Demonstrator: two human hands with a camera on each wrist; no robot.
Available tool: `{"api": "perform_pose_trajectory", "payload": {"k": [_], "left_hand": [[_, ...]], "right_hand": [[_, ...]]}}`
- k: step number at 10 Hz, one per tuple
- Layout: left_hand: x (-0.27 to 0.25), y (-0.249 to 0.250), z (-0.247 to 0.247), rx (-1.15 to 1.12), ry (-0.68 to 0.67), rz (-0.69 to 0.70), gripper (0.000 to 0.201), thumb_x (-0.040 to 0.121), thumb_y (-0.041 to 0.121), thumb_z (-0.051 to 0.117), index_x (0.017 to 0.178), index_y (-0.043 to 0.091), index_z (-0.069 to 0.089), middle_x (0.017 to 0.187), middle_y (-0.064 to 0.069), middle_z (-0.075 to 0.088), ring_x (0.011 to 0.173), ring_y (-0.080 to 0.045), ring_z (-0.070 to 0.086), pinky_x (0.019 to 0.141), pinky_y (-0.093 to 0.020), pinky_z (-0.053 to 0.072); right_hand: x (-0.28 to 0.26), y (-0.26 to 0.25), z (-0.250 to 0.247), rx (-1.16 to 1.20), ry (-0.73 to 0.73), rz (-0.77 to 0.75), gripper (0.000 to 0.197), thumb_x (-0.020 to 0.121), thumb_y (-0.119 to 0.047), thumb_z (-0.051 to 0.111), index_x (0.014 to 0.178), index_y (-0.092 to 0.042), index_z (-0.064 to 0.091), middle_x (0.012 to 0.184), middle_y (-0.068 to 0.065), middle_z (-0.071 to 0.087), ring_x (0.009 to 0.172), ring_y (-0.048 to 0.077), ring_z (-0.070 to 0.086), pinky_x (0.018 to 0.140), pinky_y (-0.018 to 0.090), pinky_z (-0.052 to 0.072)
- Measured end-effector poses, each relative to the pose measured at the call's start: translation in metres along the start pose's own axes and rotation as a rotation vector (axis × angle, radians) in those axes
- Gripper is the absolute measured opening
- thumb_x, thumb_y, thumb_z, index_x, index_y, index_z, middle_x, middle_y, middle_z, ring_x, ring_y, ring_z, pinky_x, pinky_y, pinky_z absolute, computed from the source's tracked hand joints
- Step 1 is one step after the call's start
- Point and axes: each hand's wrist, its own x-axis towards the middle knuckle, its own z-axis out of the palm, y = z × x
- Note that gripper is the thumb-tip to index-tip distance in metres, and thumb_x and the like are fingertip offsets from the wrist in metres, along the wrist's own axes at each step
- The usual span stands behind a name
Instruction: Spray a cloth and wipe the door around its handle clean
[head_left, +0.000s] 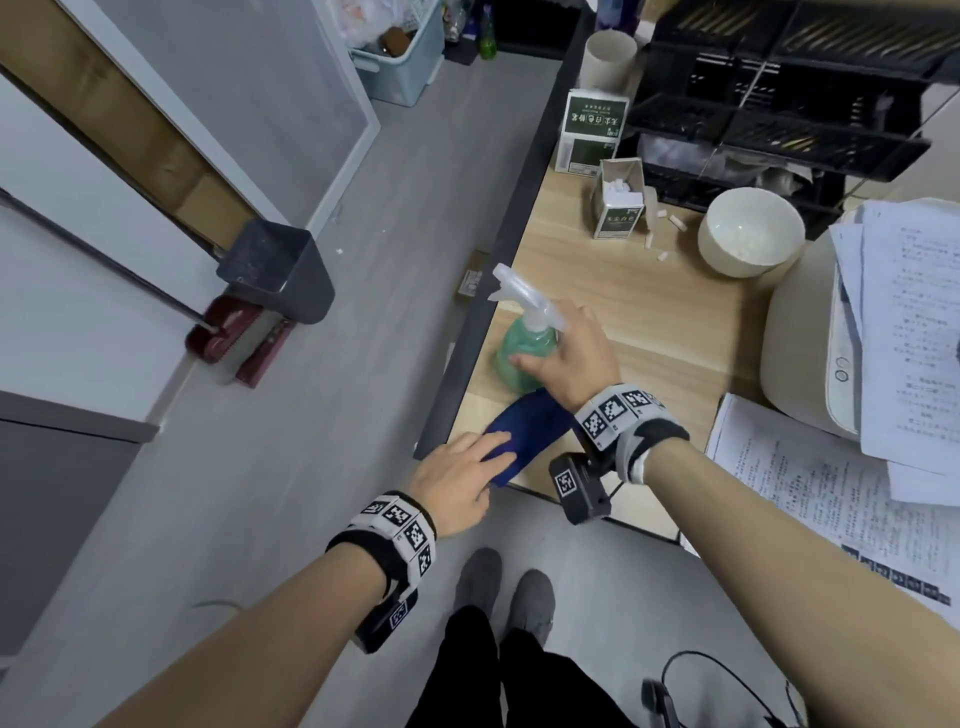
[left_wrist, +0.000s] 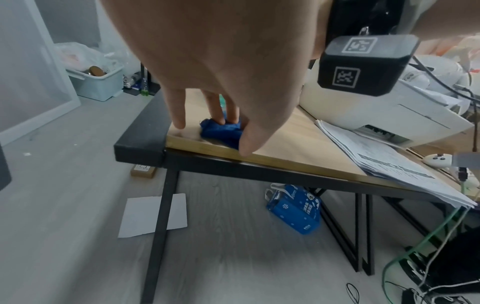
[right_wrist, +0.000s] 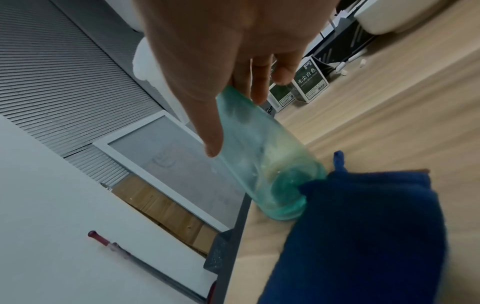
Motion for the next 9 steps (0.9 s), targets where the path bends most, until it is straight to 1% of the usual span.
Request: {"api": "perform_pose_trajectory", "payload": {"k": [1, 2, 3, 4, 5, 6, 7, 8, 9], "left_hand": [[-0.006, -0.005, -0.003, 0.011, -0.007, -0.068, 0.062, 0.093, 0.019, 0.048, 0.153, 0.024, 0.031, 0.164, 0.006, 0.015, 0.144, -0.016, 0.024, 0.105, -0.038, 0.040], [-0.005, -0.004, -0.004, 0.027, 0.002, -0.150, 0.066, 0.094, 0.024, 0.046, 0.156, 0.023, 0.022, 0.166, 0.004, 0.008, 0.147, -0.018, 0.020, 0.109, -0.039, 0.036], [0.006, 0.002, -0.005, 0.038, 0.022, -0.229, 0.068, 0.094, 0.029, 0.046, 0.156, 0.021, 0.019, 0.166, 0.001, 0.006, 0.147, -0.020, 0.018, 0.109, -0.041, 0.037], [0.023, 0.009, -0.006, 0.048, 0.016, -0.273, 0.070, 0.093, 0.032, 0.044, 0.156, 0.019, 0.018, 0.166, -0.002, 0.004, 0.146, -0.023, 0.018, 0.107, -0.044, 0.037], [0.033, 0.014, -0.008, 0.042, 0.021, -0.299, 0.069, 0.092, 0.032, 0.044, 0.156, 0.019, 0.019, 0.165, -0.003, 0.006, 0.144, -0.024, 0.019, 0.105, -0.045, 0.039], [0.034, 0.015, -0.006, 0.034, 0.012, -0.306, 0.070, 0.092, 0.031, 0.045, 0.156, 0.018, 0.019, 0.165, -0.004, 0.006, 0.144, -0.025, 0.019, 0.105, -0.044, 0.040], [0.033, 0.013, -0.008, -0.014, 0.034, -0.290, 0.067, 0.091, 0.027, 0.046, 0.154, 0.019, 0.025, 0.164, -0.004, 0.010, 0.145, -0.024, 0.019, 0.104, -0.044, 0.040], [0.025, 0.011, -0.011, -0.187, 0.176, -0.294, 0.057, 0.091, 0.018, 0.047, 0.147, 0.017, 0.041, 0.158, -0.001, 0.030, 0.139, -0.022, 0.031, 0.104, -0.044, 0.042], [0.011, 0.011, -0.011, -0.342, 0.407, -0.377, 0.044, 0.090, 0.013, 0.048, 0.133, 0.016, 0.057, 0.137, 0.003, 0.052, 0.123, -0.021, 0.048, 0.095, -0.044, 0.048]], "right_hand": [[0.005, 0.010, -0.008, 0.145, 0.111, 0.018, 0.060, 0.071, -0.054, 0.077, 0.122, -0.026, 0.061, 0.106, -0.004, 0.069, 0.100, 0.022, 0.064, 0.087, 0.044, 0.055], [-0.001, 0.017, -0.030, 0.239, 0.271, 0.031, 0.060, 0.076, -0.049, 0.080, 0.127, -0.025, 0.060, 0.102, -0.013, 0.068, 0.091, 0.005, 0.064, 0.085, 0.025, 0.052], [-0.015, 0.025, -0.043, 0.104, 0.242, 0.011, 0.054, 0.077, -0.052, 0.076, 0.119, -0.021, 0.063, 0.096, -0.008, 0.068, 0.087, 0.010, 0.064, 0.076, 0.026, 0.051], [-0.031, 0.038, -0.034, -0.028, 0.190, 0.025, 0.052, 0.074, -0.053, 0.075, 0.116, -0.025, 0.060, 0.099, 0.000, 0.067, 0.090, 0.023, 0.062, 0.073, 0.037, 0.049], [-0.046, 0.044, -0.023, -0.054, 0.216, 0.044, 0.056, 0.073, -0.055, 0.076, 0.116, -0.021, 0.060, 0.104, 0.001, 0.062, 0.095, 0.026, 0.061, 0.076, 0.041, 0.051], [-0.058, 0.045, -0.012, -0.043, 0.293, 0.037, 0.055, 0.076, -0.042, 0.083, 0.118, -0.016, 0.059, 0.106, 0.004, 0.059, 0.095, 0.028, 0.059, 0.074, 0.039, 0.048], [-0.063, 0.045, -0.008, -0.030, 0.306, 0.055, 0.067, 0.075, -0.044, 0.085, 0.128, -0.017, 0.055, 0.113, 0.003, 0.056, 0.096, 0.025, 0.059, 0.075, 0.036, 0.048], [-0.073, 0.053, -0.004, 0.074, 0.324, 0.144, 0.077, 0.072, -0.045, 0.087, 0.132, -0.019, 0.047, 0.120, -0.001, 0.055, 0.092, 0.018, 0.056, 0.077, 0.035, 0.048], [-0.101, 0.060, 0.006, 0.170, 0.330, 0.233, 0.047, 0.079, -0.037, 0.083, 0.110, -0.016, 0.054, 0.093, -0.007, 0.057, 0.076, 0.015, 0.054, 0.077, 0.041, 0.051]]}}
